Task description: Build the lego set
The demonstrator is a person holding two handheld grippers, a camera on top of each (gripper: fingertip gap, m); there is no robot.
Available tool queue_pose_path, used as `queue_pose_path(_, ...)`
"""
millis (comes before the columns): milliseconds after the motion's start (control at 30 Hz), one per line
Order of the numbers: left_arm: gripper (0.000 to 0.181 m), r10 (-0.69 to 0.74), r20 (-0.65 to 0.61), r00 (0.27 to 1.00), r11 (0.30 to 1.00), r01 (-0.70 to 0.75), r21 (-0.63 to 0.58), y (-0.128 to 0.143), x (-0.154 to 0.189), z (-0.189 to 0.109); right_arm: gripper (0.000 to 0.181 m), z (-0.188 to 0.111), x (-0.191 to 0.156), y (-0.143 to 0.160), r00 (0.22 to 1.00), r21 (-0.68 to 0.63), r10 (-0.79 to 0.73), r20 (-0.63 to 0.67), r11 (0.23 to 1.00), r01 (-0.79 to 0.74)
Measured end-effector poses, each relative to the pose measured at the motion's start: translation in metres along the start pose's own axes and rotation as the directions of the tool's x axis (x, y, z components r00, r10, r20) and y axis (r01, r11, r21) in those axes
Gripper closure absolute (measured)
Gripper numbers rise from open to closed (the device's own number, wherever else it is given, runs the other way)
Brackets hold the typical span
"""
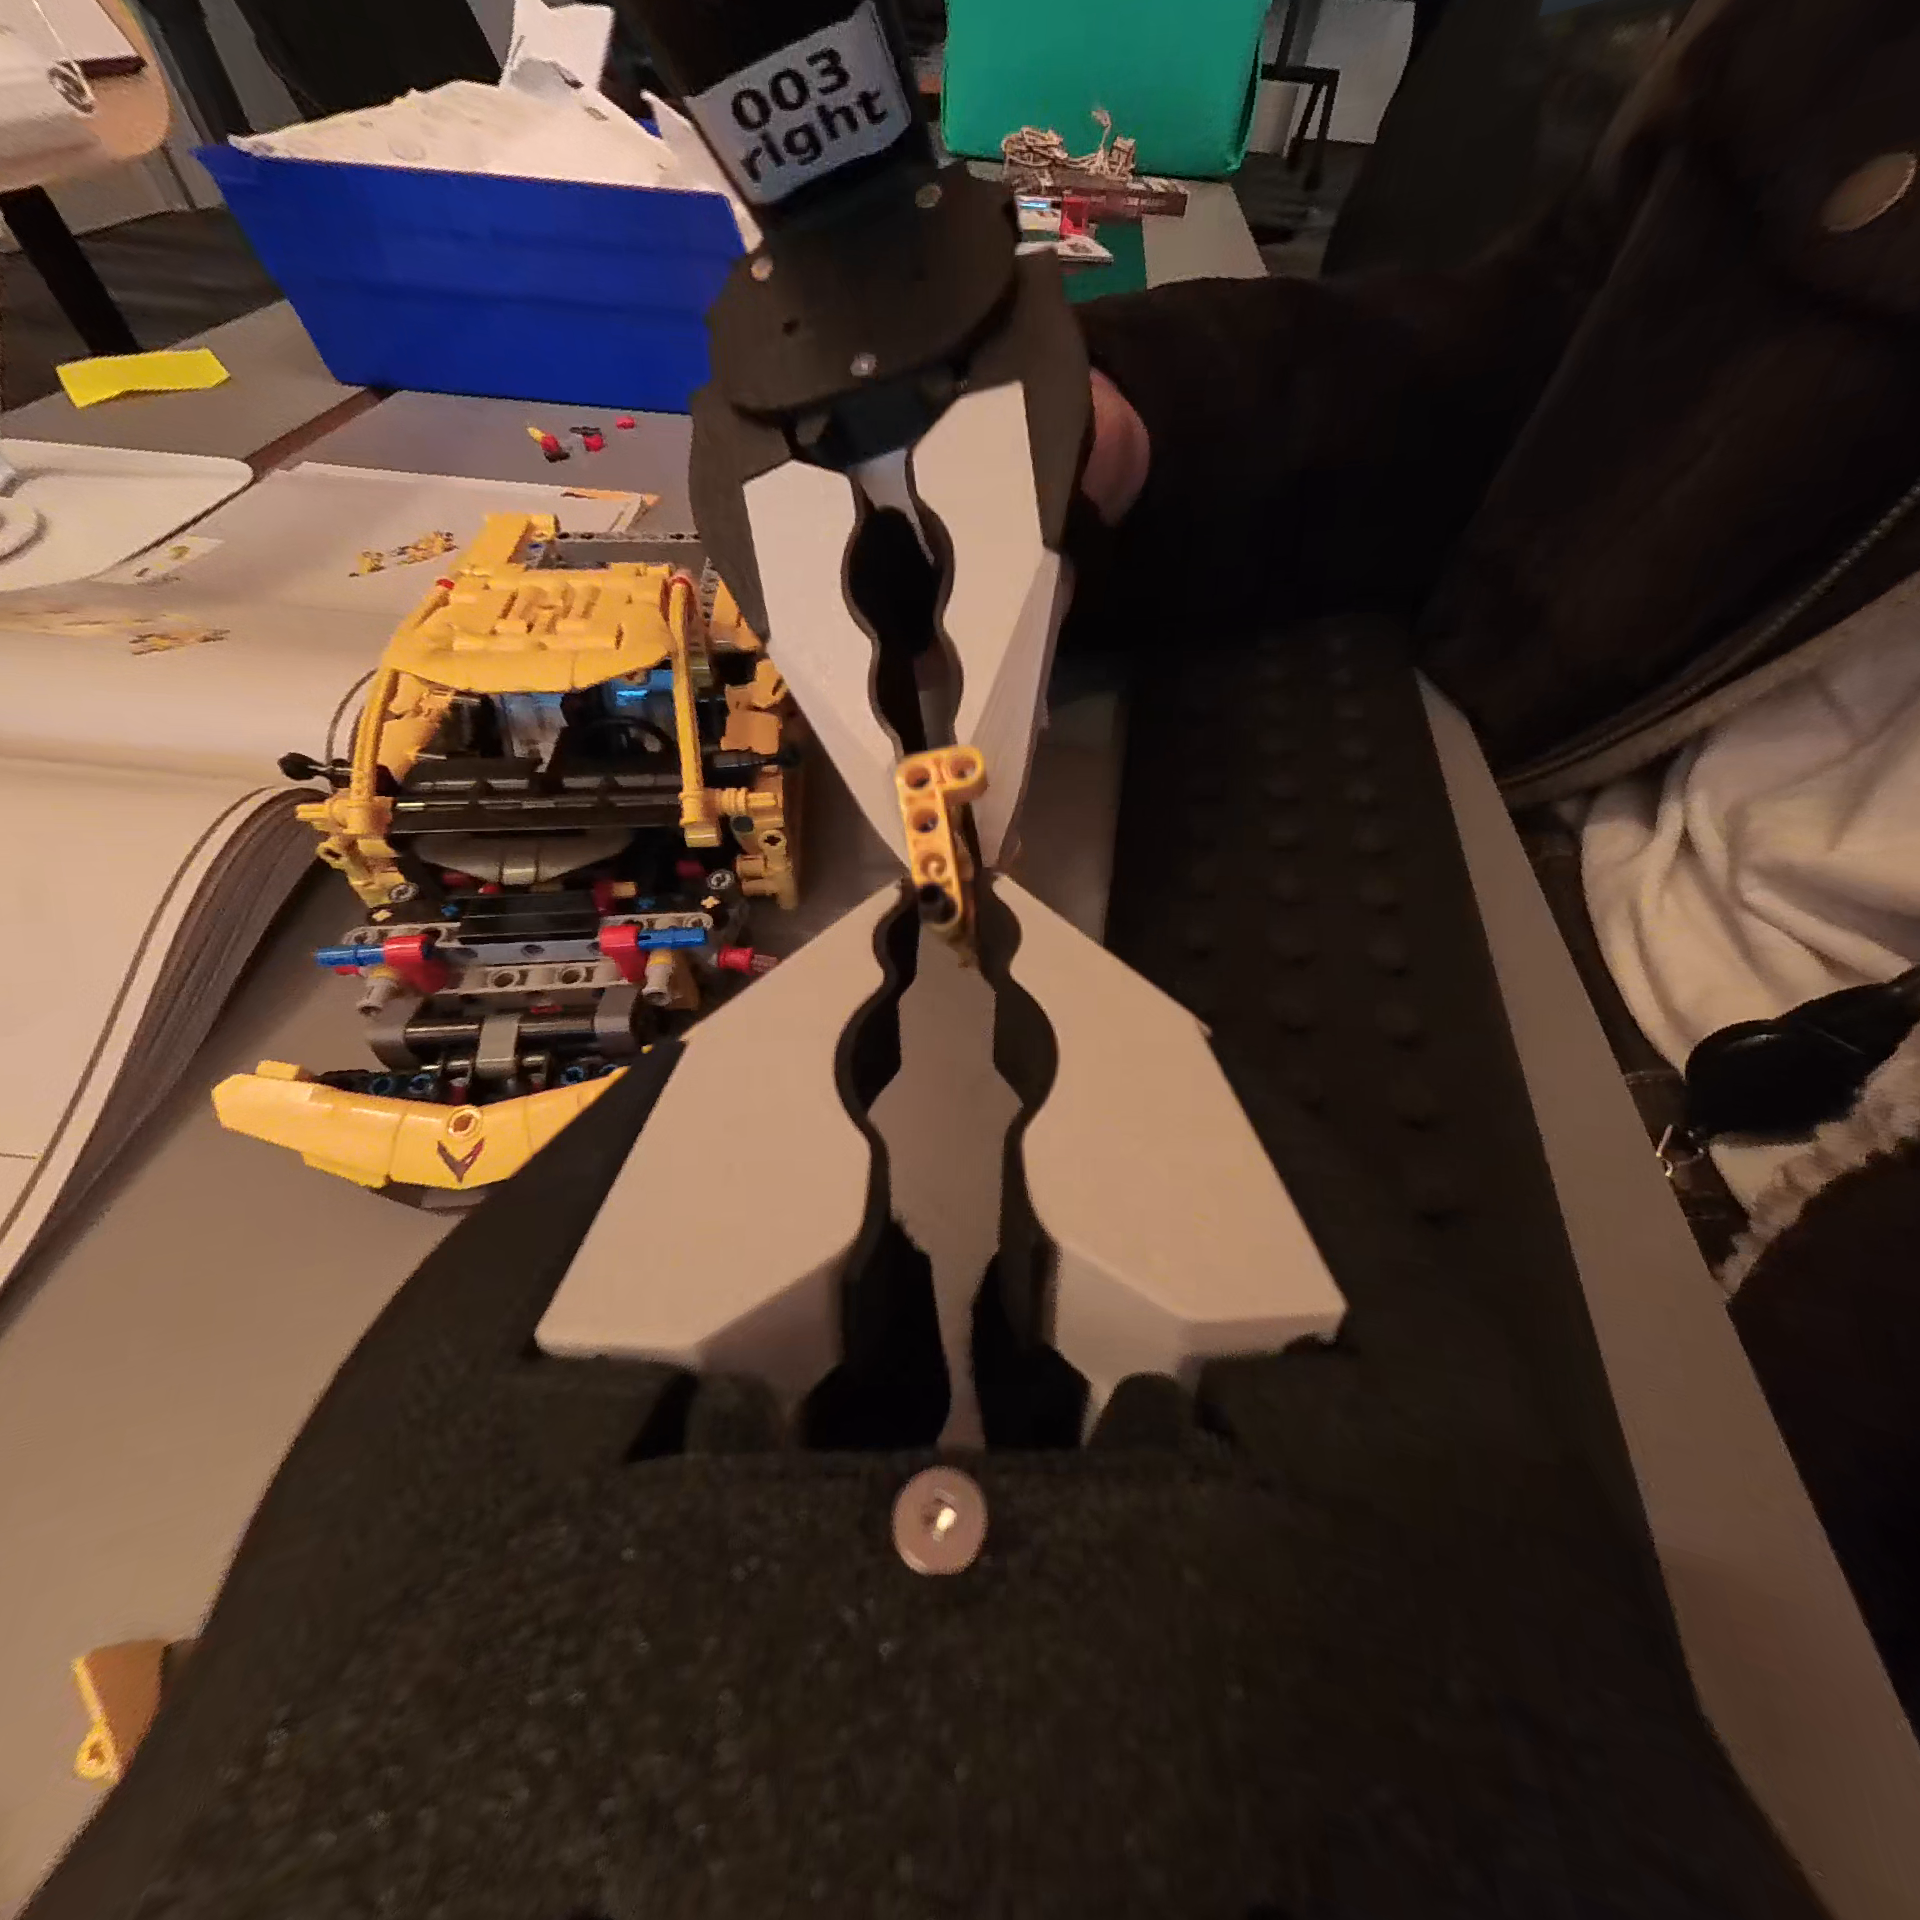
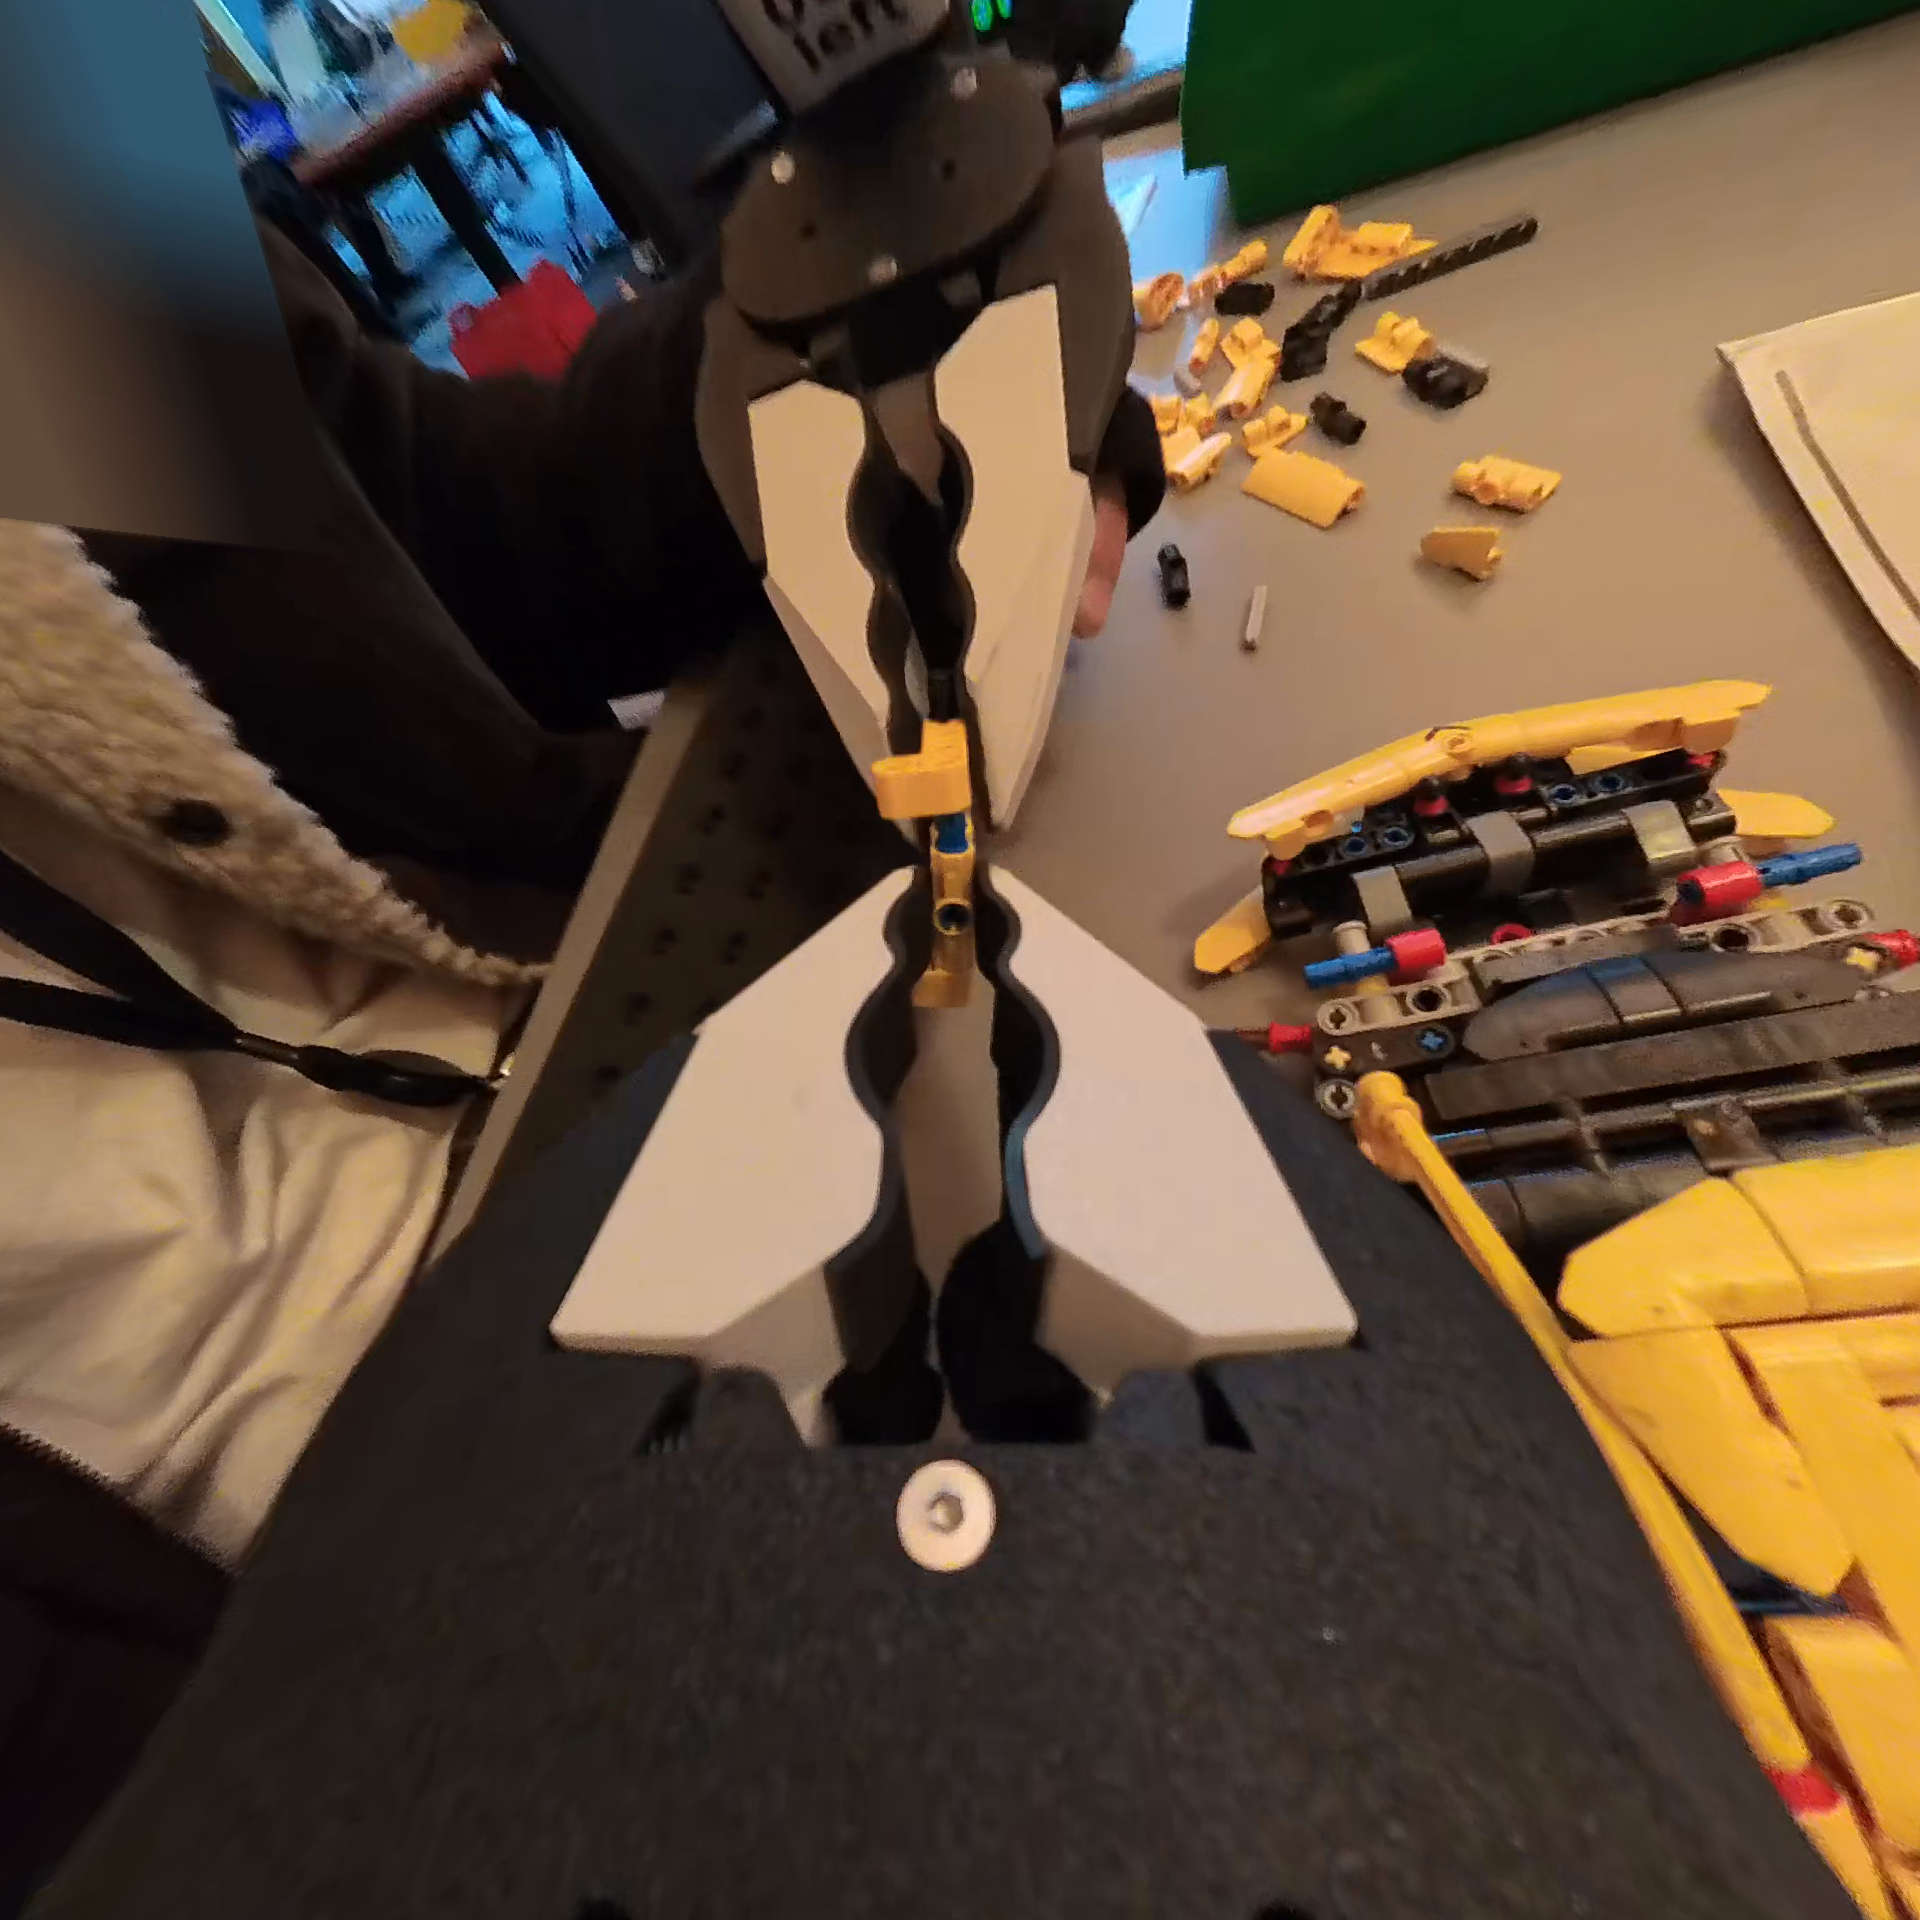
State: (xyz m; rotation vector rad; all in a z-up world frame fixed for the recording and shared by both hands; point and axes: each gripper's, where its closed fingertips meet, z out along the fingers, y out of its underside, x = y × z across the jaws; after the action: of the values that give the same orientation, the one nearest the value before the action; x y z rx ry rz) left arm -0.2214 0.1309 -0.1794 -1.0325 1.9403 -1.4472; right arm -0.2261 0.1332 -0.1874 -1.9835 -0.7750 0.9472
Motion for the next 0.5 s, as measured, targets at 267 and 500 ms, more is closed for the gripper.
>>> queue_pose_path(267,0.172,-0.045,-0.023,0.999,0.997,0.046,0.056,-0.009,0.0,-0.005,0.175,-0.004,-0.001,-0.011,0.998,0.077,0.052,0.039,0.995,-0.055)
queue_pose_path(500,0.174,-0.128,-0.109,0.986,0.982,0.141,0.125,-0.022,0.004,-0.016,0.175,-0.004,-0.008,-0.025,0.997,0.163,0.033,0.071,0.986,-0.044)
